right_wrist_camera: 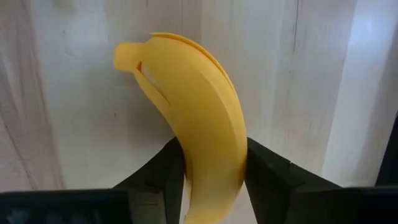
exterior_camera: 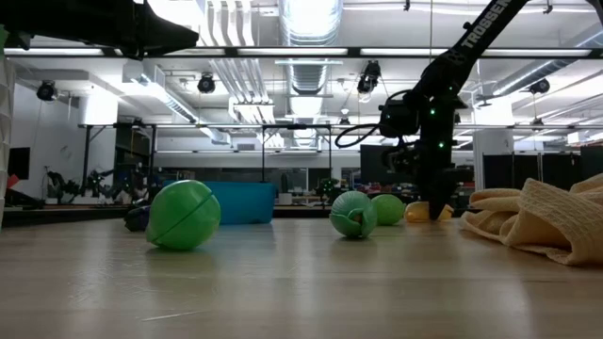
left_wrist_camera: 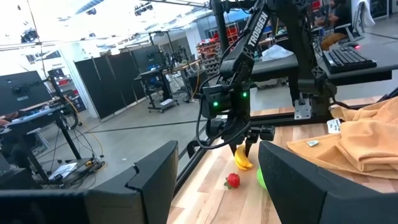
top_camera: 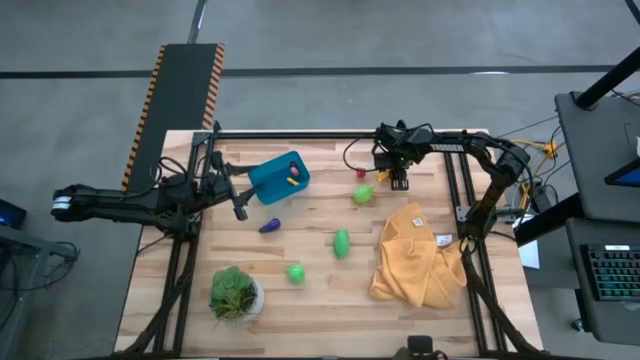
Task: Pick and placing Produce into tupperware
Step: Put the banana into the blue bin
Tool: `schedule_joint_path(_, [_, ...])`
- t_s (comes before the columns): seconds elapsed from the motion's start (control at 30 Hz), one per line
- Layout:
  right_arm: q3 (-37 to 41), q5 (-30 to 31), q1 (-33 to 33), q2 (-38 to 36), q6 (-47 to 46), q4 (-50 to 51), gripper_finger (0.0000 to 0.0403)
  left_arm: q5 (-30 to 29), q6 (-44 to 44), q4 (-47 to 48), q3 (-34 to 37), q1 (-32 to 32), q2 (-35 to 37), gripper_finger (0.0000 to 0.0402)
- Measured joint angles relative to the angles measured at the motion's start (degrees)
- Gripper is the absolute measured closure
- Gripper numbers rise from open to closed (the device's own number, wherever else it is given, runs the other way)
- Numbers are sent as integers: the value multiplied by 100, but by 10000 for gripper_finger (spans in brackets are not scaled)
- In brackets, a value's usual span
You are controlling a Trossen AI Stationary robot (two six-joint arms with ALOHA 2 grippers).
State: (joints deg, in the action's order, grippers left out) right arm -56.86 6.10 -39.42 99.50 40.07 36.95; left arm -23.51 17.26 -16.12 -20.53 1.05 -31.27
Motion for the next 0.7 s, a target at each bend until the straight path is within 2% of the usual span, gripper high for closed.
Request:
schedule_joint_path(0.23, [-38,-7,0,-112,-94,11,271,0,0,-3,9,0,4,192])
schedule_joint_path(0.47, [-161,-96,0,-556,-178,6,273,0,7,-16,11,-1,4,192])
schedule_joint_path(0.7, [-195,-1153,-2,-1283,-609,-172,274,0,9,-13,2,1,7,192])
